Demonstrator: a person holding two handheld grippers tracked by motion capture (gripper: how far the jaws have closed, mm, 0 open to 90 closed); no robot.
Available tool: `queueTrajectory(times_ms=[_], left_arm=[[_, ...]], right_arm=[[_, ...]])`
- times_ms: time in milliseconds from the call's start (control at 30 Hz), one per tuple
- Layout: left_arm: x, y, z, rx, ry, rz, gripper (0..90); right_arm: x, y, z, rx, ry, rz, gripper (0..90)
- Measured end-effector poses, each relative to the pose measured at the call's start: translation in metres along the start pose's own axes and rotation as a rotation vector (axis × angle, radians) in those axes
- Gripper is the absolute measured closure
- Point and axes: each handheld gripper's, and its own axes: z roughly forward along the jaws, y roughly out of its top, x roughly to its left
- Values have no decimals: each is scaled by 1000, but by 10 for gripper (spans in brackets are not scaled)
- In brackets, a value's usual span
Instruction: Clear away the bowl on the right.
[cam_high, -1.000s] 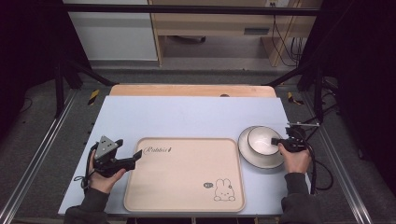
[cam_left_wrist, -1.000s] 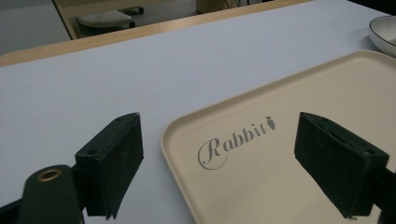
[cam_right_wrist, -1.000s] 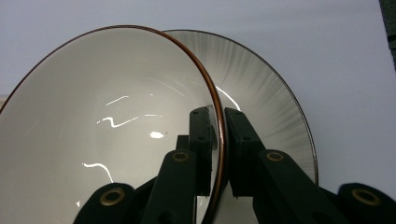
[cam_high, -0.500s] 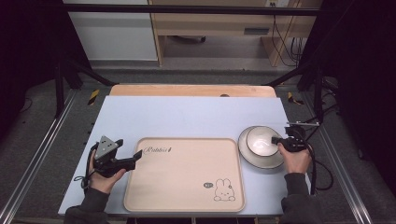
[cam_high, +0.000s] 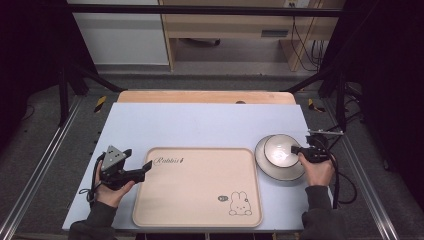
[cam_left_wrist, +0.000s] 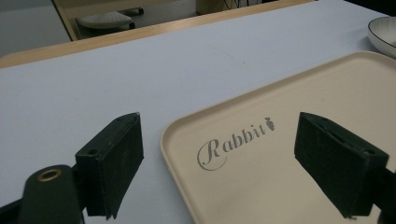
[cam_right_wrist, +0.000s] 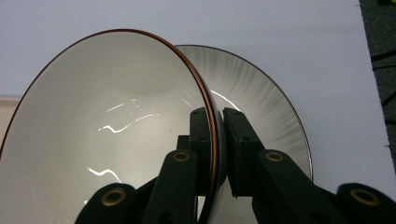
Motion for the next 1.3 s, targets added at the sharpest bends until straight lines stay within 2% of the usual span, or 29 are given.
queueTrajectory(times_ms=[100, 167, 233, 300, 400, 433, 833, 1000, 1033, 1300], left_arm=[[0, 0, 0, -1, 0, -1, 151], [0, 0, 0, 0, 1, 0, 151], [0, 0, 0, -1, 0, 0, 151], [0, 0, 0, -1, 0, 0, 151], [0, 0, 0, -1, -1, 0, 151], [0, 0, 0, -1, -1, 0, 151], [0, 0, 0, -2, 0, 0, 151], [-1, 0, 1, 0, -1, 3, 151], [-1, 1, 1, 1, 0, 4, 151], [0, 1, 1, -1, 1, 1, 151]], right_arm=[[0, 1, -3, -12, 6, -6, 824], [1, 1, -4, -14, 9, 7, 824], [2, 2, -7, -28, 16, -11, 824], [3, 2, -9, -27, 17, -2, 824], [4, 3, -11, -41, 26, -14, 824], [5, 3, -12, -40, 29, -1, 824], [13, 5, -23, -69, 58, -31, 824], [18, 6, -26, -70, 78, -23, 824], [20, 6, -26, -73, 86, -41, 824], [31, 7, -33, -88, 112, -67, 824]])
